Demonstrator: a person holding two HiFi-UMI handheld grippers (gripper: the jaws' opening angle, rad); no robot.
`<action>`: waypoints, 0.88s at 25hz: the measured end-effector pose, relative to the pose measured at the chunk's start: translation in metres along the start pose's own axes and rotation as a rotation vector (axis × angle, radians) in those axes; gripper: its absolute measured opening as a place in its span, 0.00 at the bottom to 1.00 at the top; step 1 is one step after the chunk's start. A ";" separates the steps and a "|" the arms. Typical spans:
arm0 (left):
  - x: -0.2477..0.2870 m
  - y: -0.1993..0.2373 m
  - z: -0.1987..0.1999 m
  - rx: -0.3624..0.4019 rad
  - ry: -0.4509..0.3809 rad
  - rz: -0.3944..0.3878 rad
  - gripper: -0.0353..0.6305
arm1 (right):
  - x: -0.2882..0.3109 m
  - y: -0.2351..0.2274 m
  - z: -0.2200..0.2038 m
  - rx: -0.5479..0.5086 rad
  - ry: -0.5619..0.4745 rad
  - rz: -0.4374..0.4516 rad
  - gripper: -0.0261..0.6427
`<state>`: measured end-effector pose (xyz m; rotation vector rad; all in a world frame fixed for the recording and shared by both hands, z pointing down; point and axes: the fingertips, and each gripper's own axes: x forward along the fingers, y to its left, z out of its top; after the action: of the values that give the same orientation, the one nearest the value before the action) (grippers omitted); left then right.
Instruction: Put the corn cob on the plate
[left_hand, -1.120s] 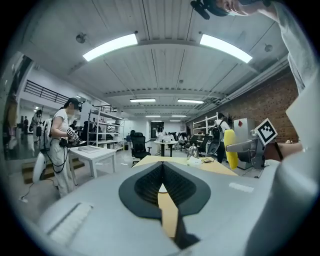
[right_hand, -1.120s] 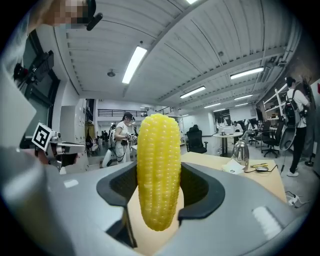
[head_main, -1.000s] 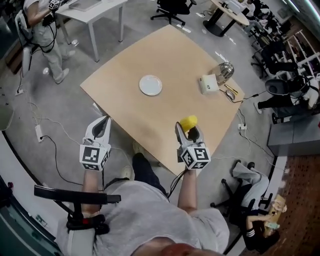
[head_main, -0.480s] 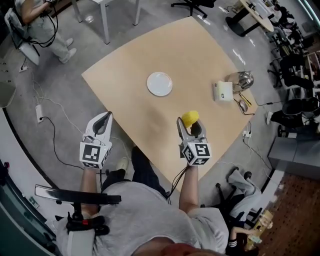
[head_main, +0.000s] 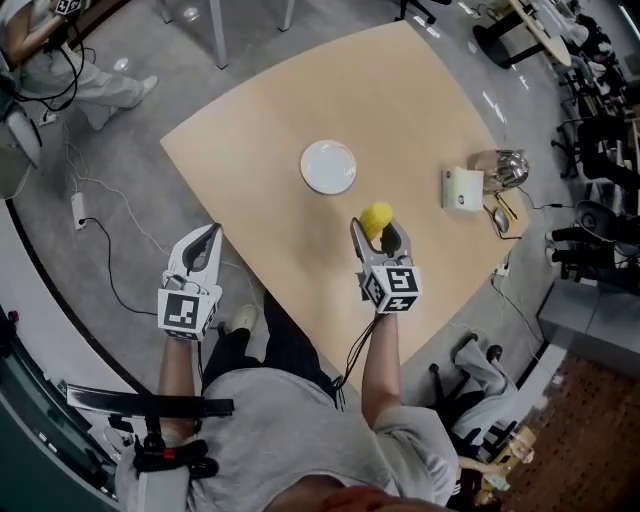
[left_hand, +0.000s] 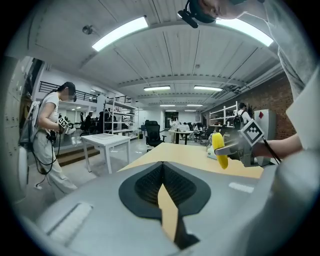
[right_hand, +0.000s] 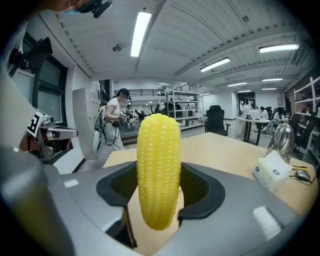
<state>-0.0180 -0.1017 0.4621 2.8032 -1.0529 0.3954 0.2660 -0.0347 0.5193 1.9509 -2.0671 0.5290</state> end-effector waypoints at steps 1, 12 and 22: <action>0.002 0.001 -0.002 -0.001 -0.002 0.001 0.08 | 0.006 -0.002 -0.001 0.001 0.005 0.001 0.42; 0.008 0.018 -0.023 -0.023 0.046 0.040 0.08 | 0.071 -0.012 -0.013 -0.036 0.090 0.035 0.42; 0.010 0.029 -0.040 -0.058 0.080 0.076 0.08 | 0.127 -0.020 -0.022 -0.087 0.189 0.043 0.42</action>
<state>-0.0372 -0.1217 0.5037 2.6790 -1.1367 0.4728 0.2749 -0.1410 0.5942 1.7406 -1.9837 0.5977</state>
